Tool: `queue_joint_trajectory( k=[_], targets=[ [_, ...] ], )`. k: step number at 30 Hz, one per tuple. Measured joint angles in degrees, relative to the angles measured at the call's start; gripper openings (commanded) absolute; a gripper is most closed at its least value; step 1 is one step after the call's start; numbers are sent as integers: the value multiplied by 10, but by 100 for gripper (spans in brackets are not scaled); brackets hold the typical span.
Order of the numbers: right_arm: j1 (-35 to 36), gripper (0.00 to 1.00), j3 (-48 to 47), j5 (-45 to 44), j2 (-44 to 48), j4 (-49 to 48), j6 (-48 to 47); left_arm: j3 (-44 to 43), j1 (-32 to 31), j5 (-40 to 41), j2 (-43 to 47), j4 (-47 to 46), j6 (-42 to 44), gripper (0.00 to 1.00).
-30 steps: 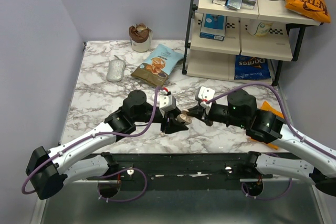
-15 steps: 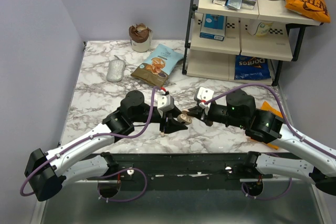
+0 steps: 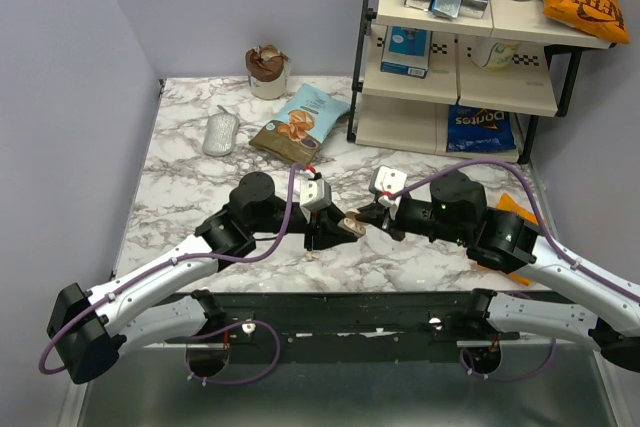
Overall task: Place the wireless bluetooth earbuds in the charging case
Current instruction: Open the charging case, then adjust the earbud at the center of the board.
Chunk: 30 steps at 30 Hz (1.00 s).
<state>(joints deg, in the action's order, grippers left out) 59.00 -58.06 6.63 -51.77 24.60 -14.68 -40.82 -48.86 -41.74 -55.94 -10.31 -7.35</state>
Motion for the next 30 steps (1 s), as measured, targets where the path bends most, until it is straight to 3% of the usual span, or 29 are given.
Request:
queue_joint_trajectory(
  k=[4,7,8,10,11,14,20,26,30],
  targets=[
    [3,1,0,0,0,0,-2,3,0,1,0,-5,-5,0],
    [3,9,-1,0,0,1,-4,9,0,5,0,-17,-10,0],
    [3,18,-1,-1,-1,1,-4,14,0,7,1,-27,-12,0],
    [3,24,-1,-1,-2,3,-2,25,0,12,3,-42,-17,0],
    [3,36,-1,-2,-2,3,2,29,0,16,5,-49,-19,0],
    [3,53,-1,-5,-1,1,14,46,-3,31,17,-71,-27,0],
    [3,71,-12,-25,9,-7,50,87,-2,81,54,-111,-52,0],
    [-7,73,-10,-105,42,-60,133,175,-3,178,123,-173,-98,0],
    [-59,62,34,-130,36,-103,219,241,-3,271,219,-179,-116,0]
  ],
)
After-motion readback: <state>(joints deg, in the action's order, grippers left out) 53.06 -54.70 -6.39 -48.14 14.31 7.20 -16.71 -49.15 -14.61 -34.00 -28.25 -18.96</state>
